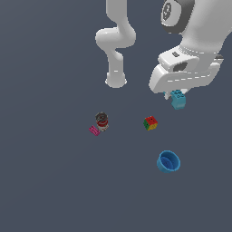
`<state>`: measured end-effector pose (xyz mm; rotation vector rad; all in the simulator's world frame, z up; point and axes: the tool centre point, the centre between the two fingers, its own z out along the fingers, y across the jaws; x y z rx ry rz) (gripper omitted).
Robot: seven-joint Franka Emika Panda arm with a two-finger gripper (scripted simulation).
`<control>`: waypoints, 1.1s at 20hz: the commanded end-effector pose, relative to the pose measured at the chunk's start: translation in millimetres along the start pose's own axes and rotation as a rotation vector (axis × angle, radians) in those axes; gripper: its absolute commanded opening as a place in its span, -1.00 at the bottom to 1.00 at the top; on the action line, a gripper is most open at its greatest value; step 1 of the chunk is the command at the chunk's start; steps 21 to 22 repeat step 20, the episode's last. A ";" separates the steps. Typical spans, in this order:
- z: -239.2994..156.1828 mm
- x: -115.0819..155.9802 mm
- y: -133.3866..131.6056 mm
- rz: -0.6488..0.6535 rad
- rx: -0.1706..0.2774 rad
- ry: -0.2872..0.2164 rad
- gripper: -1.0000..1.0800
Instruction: Pick up a designated object from a clutter of objects.
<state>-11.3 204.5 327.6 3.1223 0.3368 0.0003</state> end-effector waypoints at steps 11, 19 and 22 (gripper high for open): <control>-82.9 6.0 -38.8 0.001 0.001 0.000 -1.00; -94.5 8.3 -44.7 0.001 0.001 0.000 -1.00; -94.3 8.4 -44.6 0.001 0.001 0.000 -1.00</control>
